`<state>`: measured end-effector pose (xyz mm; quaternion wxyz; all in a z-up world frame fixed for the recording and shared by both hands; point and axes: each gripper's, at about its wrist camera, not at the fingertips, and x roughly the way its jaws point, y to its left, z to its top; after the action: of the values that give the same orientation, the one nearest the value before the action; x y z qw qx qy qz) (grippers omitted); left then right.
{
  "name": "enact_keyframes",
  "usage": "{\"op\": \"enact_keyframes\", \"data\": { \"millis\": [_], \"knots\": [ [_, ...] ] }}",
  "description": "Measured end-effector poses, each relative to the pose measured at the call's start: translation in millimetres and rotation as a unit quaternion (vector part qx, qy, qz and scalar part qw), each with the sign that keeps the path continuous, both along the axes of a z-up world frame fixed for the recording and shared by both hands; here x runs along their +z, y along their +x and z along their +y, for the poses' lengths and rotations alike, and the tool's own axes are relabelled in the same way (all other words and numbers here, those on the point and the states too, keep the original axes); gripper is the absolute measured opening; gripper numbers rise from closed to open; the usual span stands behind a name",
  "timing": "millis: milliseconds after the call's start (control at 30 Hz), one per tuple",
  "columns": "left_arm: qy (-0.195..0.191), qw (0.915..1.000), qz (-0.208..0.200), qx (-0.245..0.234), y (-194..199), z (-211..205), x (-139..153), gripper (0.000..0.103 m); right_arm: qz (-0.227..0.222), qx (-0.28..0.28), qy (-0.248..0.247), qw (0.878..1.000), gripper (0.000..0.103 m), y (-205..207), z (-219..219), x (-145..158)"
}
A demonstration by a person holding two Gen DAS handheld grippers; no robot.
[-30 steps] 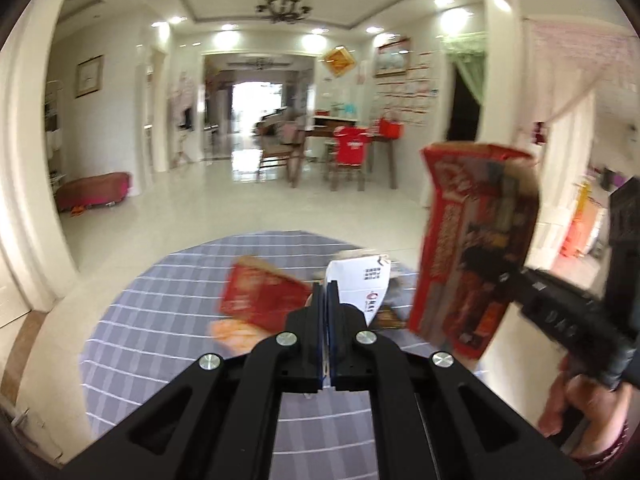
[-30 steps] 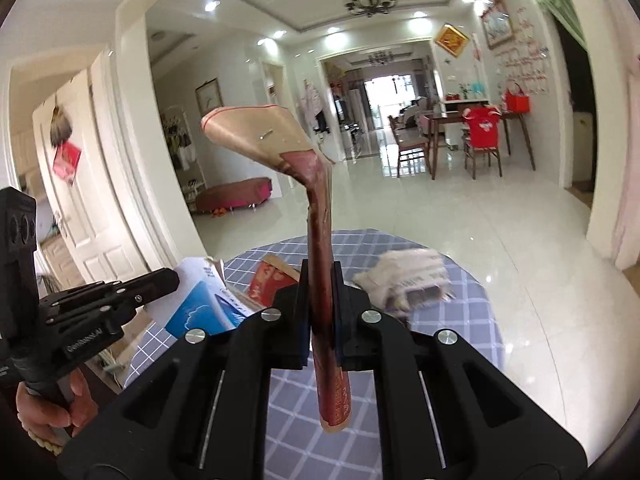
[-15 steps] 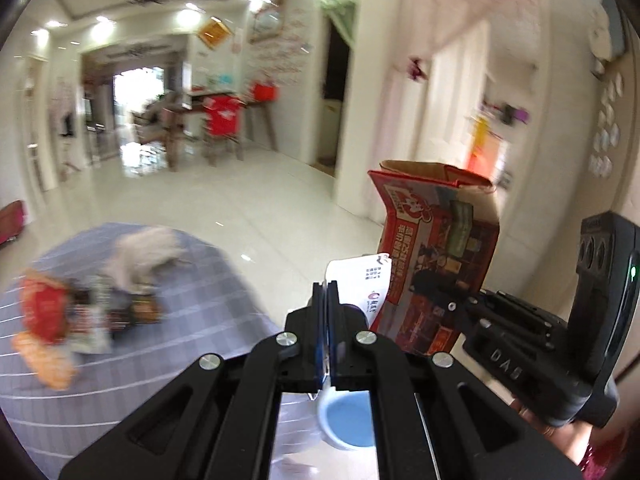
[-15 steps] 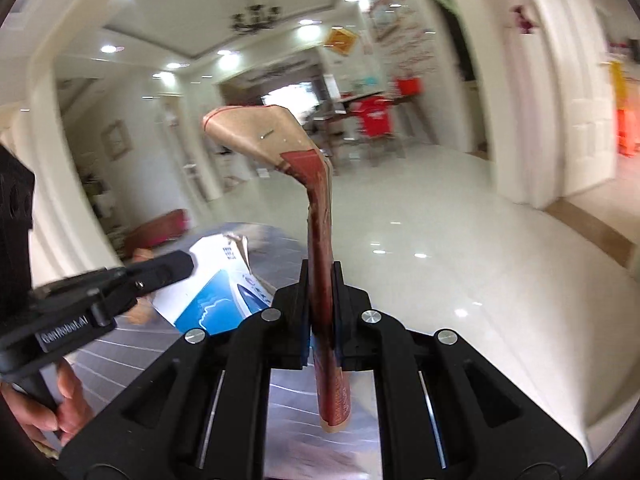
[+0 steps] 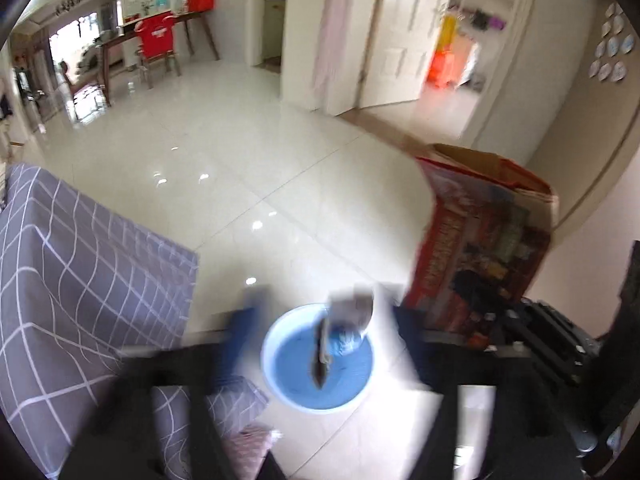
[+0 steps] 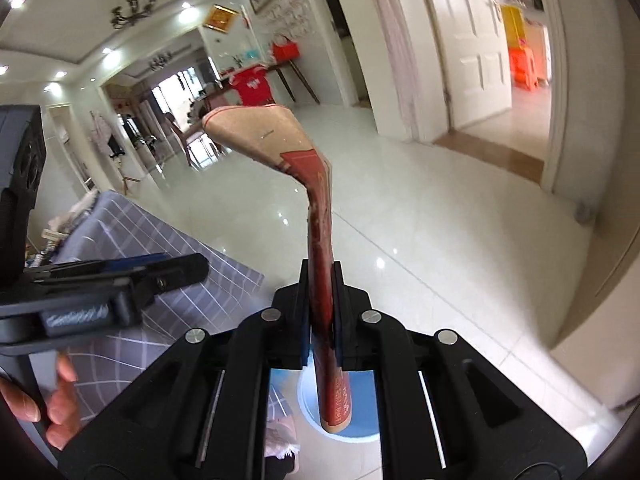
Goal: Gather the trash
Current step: 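Carry both items over the blue bucket and open both tools to drop them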
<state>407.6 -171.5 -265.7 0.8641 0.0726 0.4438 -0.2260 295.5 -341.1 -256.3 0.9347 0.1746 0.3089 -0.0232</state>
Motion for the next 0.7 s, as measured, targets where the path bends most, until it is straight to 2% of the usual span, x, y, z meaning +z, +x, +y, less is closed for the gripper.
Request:
{"op": "enact_keyframes", "data": {
  "millis": [267, 367, 567, 700],
  "knots": [
    [0.027, 0.9993, 0.013, 0.023, 2, 15, -19, 0.081, 0.035, 0.012, 0.020, 0.999, 0.009, 12, 7, -26],
    [0.029, 0.9989, 0.014, 0.035, 7, 32, -14, 0.081, 0.043, 0.017, 0.023, 0.999, 0.009, 20, 8, -37],
    [0.035, 0.9983, 0.004, 0.047, 10, 45, -4, 0.081, 0.048, 0.024, 0.025, 0.998, 0.009, 26, 17, -39],
    [0.029, 0.9984, -0.001, 0.049, 6, 51, 3, 0.081, 0.047, 0.028, 0.029, 0.998, 0.015, 32, 18, -41]
  ]
}}
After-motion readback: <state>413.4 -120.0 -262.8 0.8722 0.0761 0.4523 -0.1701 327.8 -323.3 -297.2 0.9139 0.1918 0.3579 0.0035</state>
